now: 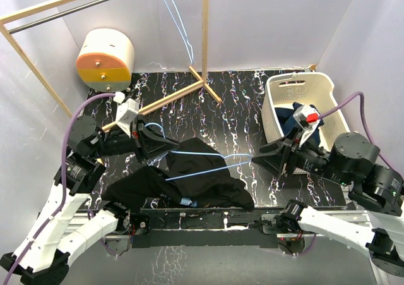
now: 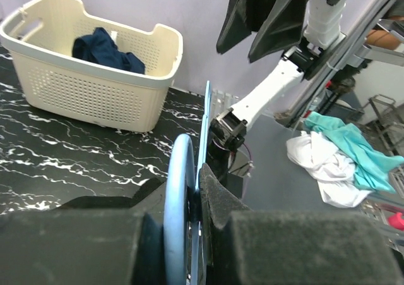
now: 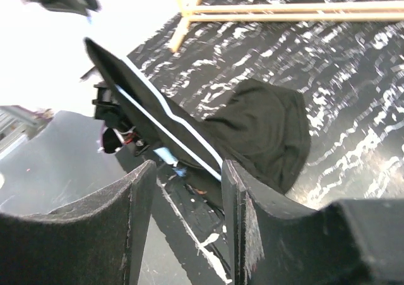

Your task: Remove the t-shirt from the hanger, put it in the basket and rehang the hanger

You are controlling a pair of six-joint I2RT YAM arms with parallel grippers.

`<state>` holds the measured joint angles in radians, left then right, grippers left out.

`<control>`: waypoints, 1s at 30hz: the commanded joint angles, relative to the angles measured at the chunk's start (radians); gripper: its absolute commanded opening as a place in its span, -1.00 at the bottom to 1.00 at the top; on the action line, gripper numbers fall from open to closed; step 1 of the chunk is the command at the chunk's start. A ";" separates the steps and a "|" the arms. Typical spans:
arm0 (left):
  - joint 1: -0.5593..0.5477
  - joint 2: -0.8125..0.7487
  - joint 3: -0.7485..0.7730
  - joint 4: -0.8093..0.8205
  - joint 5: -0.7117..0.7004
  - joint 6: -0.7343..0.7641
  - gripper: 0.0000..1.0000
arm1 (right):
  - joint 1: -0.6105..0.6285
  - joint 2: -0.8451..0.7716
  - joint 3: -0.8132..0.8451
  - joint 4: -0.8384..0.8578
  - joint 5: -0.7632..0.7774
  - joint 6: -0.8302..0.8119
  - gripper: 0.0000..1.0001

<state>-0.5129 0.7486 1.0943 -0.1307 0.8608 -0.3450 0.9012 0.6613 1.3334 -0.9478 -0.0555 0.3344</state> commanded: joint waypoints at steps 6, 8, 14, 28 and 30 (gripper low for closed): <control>-0.001 0.037 -0.023 0.154 0.166 -0.102 -1.00 | -0.001 0.153 0.038 0.163 -0.375 -0.182 0.01; -0.001 0.041 -0.022 0.165 0.167 -0.107 -1.00 | -0.001 0.192 0.025 0.177 -0.417 -0.199 0.01; 0.000 0.053 -0.026 0.189 0.166 -0.120 -1.00 | -0.001 0.253 -0.032 0.223 -0.523 -0.209 0.05; -0.001 0.034 -0.028 -0.085 -0.284 0.039 0.33 | -0.001 0.192 -0.016 0.118 -0.188 -0.145 -0.84; -0.001 0.020 -0.039 -0.141 -0.405 0.066 0.39 | -0.001 0.191 0.006 0.072 -0.149 -0.136 -0.84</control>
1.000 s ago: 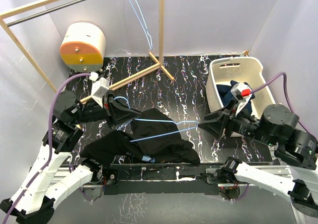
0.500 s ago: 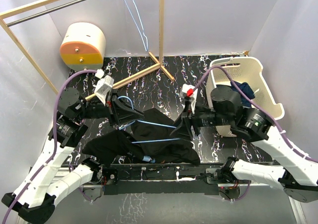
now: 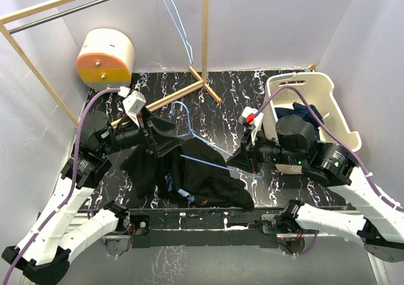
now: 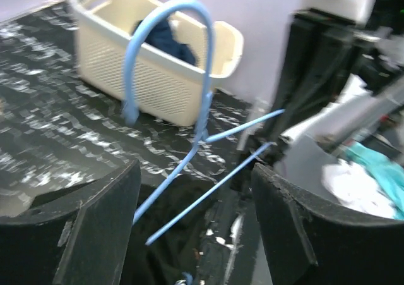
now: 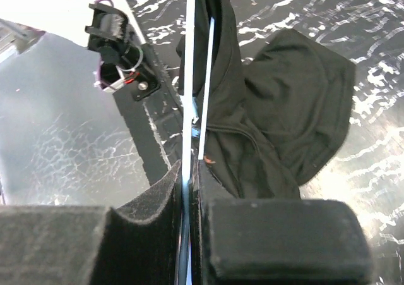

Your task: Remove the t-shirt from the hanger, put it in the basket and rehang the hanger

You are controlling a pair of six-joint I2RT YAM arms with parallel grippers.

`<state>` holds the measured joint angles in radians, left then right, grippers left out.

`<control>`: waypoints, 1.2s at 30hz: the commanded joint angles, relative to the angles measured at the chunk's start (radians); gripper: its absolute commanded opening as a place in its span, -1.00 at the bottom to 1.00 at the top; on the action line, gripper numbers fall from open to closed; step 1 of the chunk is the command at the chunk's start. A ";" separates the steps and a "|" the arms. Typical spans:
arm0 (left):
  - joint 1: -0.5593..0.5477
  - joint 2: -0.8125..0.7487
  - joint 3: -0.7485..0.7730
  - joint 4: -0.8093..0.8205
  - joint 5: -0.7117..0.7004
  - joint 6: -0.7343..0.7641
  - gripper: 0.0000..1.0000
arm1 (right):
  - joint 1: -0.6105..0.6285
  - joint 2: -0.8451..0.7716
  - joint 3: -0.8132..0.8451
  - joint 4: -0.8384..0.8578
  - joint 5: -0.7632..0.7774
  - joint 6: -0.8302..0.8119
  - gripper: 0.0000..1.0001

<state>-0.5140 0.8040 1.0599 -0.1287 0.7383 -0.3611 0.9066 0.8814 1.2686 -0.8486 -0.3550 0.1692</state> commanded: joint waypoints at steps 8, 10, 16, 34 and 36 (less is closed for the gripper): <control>0.001 -0.124 -0.076 -0.250 -0.677 0.138 0.41 | -0.006 0.036 0.102 -0.181 0.105 0.065 -0.84; 0.002 -0.153 -0.098 -0.259 -0.743 0.144 0.42 | -0.005 0.074 0.092 -0.220 0.064 0.073 -0.84; 0.001 -0.206 -0.162 -0.287 -0.852 0.157 0.42 | -0.007 0.129 0.092 -0.267 0.084 0.088 -0.84; 0.001 -0.222 -0.280 -0.370 -0.929 0.141 0.42 | -0.006 0.224 0.107 -0.120 0.050 0.133 -0.84; 0.001 -0.235 -0.283 -0.371 -0.943 0.132 0.42 | -0.006 0.264 0.163 -0.065 0.103 0.146 -0.84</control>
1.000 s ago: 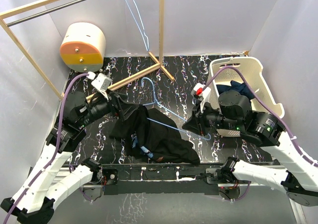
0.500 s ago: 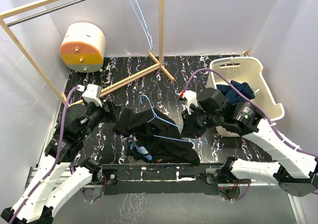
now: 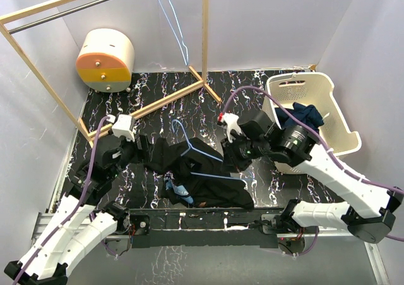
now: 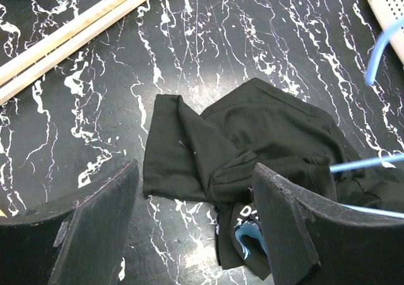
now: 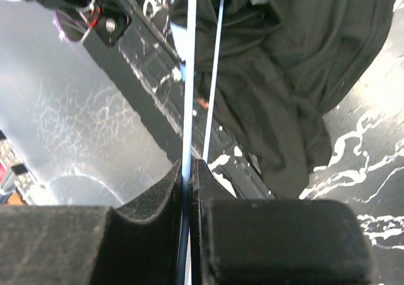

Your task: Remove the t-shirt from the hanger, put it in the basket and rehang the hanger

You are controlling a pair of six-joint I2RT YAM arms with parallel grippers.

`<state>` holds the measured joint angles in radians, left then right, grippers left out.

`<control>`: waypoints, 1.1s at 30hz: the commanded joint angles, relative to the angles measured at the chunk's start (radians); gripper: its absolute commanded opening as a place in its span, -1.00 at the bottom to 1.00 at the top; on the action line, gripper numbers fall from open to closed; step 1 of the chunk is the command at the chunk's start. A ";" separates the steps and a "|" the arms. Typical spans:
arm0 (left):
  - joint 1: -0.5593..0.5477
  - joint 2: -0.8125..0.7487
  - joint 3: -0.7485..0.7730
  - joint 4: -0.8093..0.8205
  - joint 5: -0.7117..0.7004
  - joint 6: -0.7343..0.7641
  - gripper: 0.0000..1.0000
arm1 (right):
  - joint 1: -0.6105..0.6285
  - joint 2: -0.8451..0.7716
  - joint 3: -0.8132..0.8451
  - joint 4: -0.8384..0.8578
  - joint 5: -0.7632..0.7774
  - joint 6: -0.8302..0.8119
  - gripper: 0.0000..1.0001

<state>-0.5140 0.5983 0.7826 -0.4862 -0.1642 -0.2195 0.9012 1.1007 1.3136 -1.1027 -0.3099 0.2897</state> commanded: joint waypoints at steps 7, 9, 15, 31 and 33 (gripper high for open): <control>0.001 -0.079 -0.058 0.014 -0.114 -0.064 0.42 | -0.002 0.107 0.199 0.446 0.199 0.033 -0.84; 0.000 -0.087 -0.071 0.016 -0.126 -0.068 0.42 | -0.001 0.128 0.195 0.437 0.176 0.029 -0.84; 0.000 -0.079 -0.070 0.011 -0.134 -0.072 0.42 | 0.000 0.190 0.094 0.159 0.082 0.003 -0.84; 0.001 -0.081 -0.071 0.005 -0.124 -0.076 0.42 | 0.005 -0.148 0.179 -0.147 0.181 0.103 -0.84; 0.001 -0.084 -0.074 0.007 -0.123 -0.078 0.42 | 0.005 -0.127 0.229 -0.120 0.230 0.094 -0.84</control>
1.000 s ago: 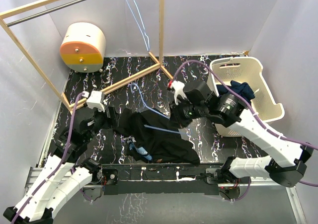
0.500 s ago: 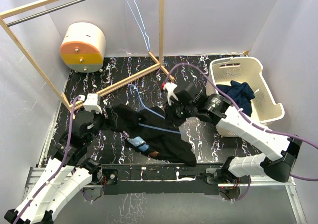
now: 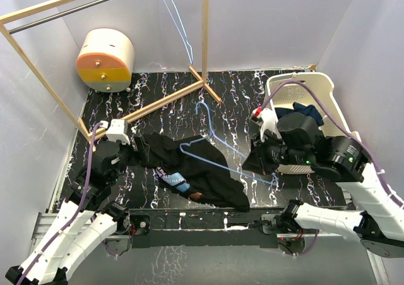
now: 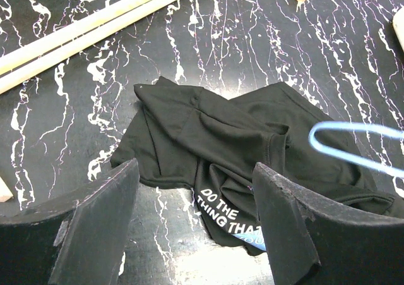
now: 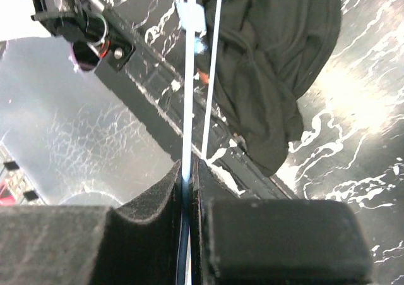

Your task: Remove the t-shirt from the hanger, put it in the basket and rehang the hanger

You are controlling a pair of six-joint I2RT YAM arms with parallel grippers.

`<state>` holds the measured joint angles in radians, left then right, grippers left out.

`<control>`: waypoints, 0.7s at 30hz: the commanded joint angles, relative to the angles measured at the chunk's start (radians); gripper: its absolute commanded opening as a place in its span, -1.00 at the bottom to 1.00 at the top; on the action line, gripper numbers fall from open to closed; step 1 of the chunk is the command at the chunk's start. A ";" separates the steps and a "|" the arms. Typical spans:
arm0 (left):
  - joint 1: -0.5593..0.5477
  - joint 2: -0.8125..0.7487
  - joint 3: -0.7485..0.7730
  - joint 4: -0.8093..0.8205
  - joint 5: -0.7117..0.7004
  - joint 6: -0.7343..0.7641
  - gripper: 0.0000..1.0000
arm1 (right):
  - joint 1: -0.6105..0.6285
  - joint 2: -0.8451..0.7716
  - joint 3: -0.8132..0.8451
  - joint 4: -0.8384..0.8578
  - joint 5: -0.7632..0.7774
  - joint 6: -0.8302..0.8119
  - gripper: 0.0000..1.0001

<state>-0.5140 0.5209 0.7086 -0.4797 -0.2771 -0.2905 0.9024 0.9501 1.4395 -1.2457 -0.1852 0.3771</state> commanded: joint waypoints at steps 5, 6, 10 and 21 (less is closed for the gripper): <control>0.002 -0.004 0.003 -0.008 -0.012 -0.011 0.42 | 0.003 0.148 0.201 0.179 0.197 -0.075 -0.84; 0.001 -0.004 0.002 -0.009 -0.014 -0.012 0.42 | 0.004 0.172 0.216 0.218 0.214 -0.093 -0.84; 0.002 -0.005 -0.003 -0.004 -0.009 -0.014 0.42 | 0.004 0.283 0.295 0.388 0.254 -0.160 -0.84; 0.001 -0.008 -0.002 -0.010 -0.007 -0.012 0.42 | 0.003 0.636 0.644 0.737 0.313 -0.304 -0.84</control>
<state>-0.5140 0.5209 0.7067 -0.4801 -0.2771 -0.2993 0.9024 1.5269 1.9633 -0.7753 0.0685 0.1612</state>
